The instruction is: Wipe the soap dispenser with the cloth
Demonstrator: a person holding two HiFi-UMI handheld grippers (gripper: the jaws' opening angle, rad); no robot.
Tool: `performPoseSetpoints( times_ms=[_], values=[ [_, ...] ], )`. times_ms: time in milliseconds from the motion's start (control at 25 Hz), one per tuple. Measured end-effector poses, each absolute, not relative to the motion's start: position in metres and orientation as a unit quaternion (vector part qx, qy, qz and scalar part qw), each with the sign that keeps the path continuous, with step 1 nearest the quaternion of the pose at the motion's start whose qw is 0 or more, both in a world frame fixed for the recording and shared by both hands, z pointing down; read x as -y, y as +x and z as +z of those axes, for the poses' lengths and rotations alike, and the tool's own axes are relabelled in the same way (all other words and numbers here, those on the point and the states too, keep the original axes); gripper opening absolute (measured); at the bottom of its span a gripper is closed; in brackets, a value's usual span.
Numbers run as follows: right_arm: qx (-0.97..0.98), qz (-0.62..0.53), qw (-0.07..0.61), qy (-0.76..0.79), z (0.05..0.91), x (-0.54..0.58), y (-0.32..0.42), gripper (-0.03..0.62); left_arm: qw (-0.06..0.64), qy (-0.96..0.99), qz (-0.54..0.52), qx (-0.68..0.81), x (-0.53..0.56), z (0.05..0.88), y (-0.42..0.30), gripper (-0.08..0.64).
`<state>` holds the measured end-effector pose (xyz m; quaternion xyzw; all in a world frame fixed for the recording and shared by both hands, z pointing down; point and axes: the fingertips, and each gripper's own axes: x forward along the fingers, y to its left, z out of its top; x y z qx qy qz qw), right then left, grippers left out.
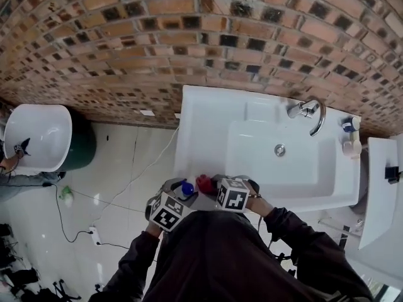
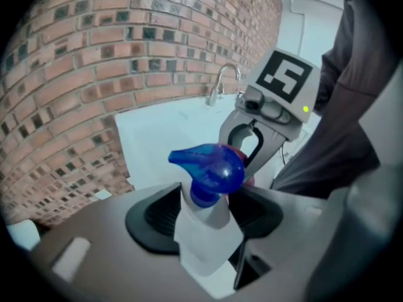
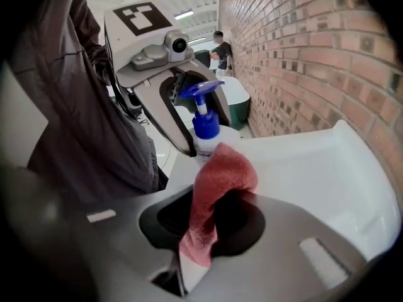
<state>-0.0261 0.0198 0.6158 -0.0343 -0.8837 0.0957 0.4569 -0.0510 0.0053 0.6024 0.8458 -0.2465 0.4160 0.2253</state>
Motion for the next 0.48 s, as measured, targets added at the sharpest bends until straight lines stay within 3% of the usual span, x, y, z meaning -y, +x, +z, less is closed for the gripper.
performPoseSetpoints(
  times_ms=[320, 480],
  values=[
    [0.914, 0.005, 0.405, -0.006, 0.569, 0.026, -0.018, 0.06, 0.165, 0.872, 0.443, 0.123, -0.011, 0.603, -0.041, 0.222],
    [0.898, -0.032, 0.432, -0.077, 0.585, 0.014, -0.027, 0.06, 0.151, 0.871, 0.457, 0.095, -0.012, 0.605, -0.042, 0.221]
  ],
)
